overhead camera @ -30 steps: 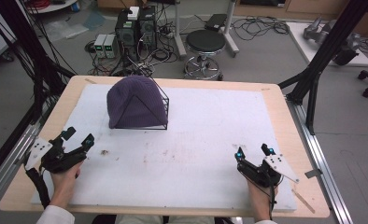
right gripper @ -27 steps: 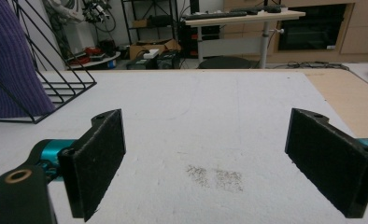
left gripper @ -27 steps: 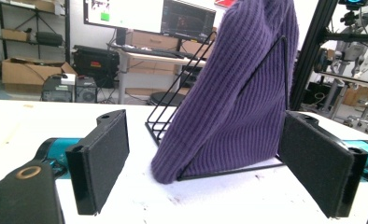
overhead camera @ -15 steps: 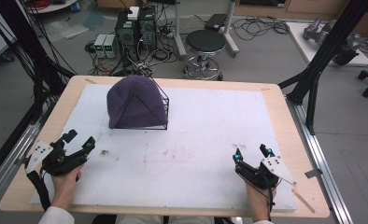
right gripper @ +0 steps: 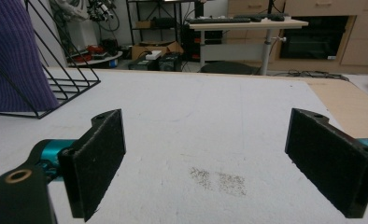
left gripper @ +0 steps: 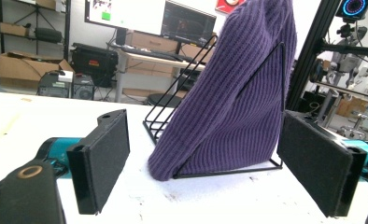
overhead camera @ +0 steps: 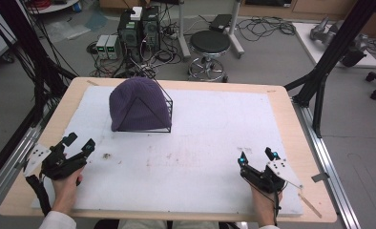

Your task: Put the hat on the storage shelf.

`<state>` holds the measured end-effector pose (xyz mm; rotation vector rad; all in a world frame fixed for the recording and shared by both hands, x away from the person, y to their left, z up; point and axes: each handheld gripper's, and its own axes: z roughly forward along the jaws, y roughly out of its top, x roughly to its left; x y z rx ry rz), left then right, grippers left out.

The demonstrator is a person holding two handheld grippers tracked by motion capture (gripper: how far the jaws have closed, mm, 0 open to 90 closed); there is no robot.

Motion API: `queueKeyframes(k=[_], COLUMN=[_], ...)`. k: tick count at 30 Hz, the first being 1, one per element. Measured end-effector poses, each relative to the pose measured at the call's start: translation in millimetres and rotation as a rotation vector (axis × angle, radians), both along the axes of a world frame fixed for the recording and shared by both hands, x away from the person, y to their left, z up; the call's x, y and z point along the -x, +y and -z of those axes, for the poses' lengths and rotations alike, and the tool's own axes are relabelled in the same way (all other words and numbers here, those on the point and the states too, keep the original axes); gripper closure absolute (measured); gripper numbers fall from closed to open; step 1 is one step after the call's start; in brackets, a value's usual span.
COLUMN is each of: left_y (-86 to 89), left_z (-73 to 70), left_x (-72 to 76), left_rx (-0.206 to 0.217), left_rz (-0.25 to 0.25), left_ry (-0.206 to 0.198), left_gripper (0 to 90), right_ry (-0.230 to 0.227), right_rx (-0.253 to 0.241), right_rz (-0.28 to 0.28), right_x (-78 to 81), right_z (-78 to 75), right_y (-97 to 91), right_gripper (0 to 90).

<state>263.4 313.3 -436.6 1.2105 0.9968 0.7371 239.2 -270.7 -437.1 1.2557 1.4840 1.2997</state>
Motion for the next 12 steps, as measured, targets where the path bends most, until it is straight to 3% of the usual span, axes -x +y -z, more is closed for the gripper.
queueKeyframes(k=[12], left_y=[-2.2], left_z=[0.6], left_x=[-0.9], left_rx=[-0.008], left_rz=[0.012], left_ry=[0.0], left_gripper=[17.5], right_ry=[0.007], right_rx=[-0.001], right_rz=[-0.004], right_x=[-0.8], right_z=[0.9], right_y=[-0.9], right_gripper=[11.4])
